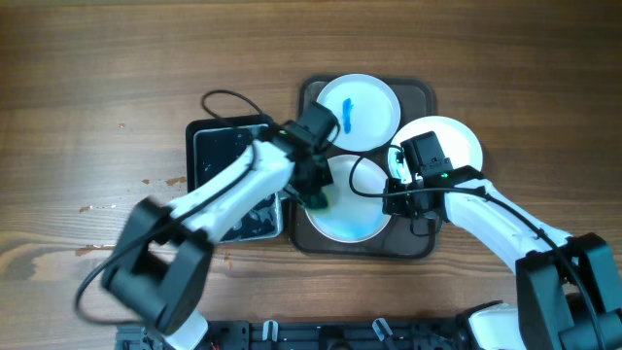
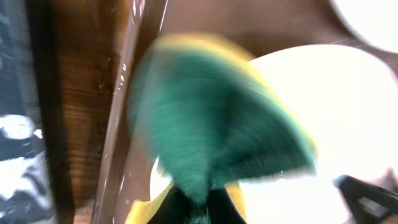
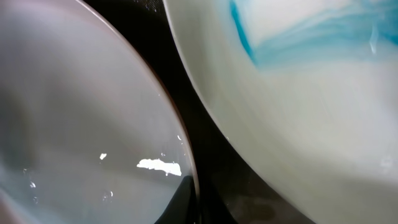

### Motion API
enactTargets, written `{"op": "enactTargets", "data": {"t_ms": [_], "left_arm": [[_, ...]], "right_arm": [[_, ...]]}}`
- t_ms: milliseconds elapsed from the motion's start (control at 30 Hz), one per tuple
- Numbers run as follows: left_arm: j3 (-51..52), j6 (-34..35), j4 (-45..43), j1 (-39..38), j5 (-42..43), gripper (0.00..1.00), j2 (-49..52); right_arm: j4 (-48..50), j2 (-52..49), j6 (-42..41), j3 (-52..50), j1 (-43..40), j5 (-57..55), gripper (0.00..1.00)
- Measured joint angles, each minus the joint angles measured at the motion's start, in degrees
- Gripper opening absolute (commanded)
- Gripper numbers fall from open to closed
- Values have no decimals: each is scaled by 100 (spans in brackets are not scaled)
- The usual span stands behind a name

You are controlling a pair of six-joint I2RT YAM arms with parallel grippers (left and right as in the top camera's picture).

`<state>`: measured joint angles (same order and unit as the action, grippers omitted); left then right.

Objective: Clean dirty plates on tray and stack at the side
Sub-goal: 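Return the sponge to the black tray with the left gripper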

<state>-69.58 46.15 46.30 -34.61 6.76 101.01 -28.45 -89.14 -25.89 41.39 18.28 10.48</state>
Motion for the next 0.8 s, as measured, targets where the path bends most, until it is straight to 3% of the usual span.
{"op": "enactTargets", "data": {"t_ms": [133,267,467,533,600,800], "left_arm": [[-7,-192,522,562,37,4,-997],[42,-315,1344,1333,-713,4,-1252],[1257,-577,138,2103,-1244,4,-1097],[1589,-669,-59,2234,-1222,20,-977],[1679,-826,-166,2302,-1019,52,-951],[1126,-1152,282,2306,-560,92,-1224]], "right_arm": [[0,0,0,0,2,0,4],[9,0,39,0,0,0,4],[186,-2,249,0,0,-52,4],[-83,-2,354,92,0,-63,4],[-638,0,496,367,0,-129,4],[-2452,111,977,2124,0,-175,4]]}}
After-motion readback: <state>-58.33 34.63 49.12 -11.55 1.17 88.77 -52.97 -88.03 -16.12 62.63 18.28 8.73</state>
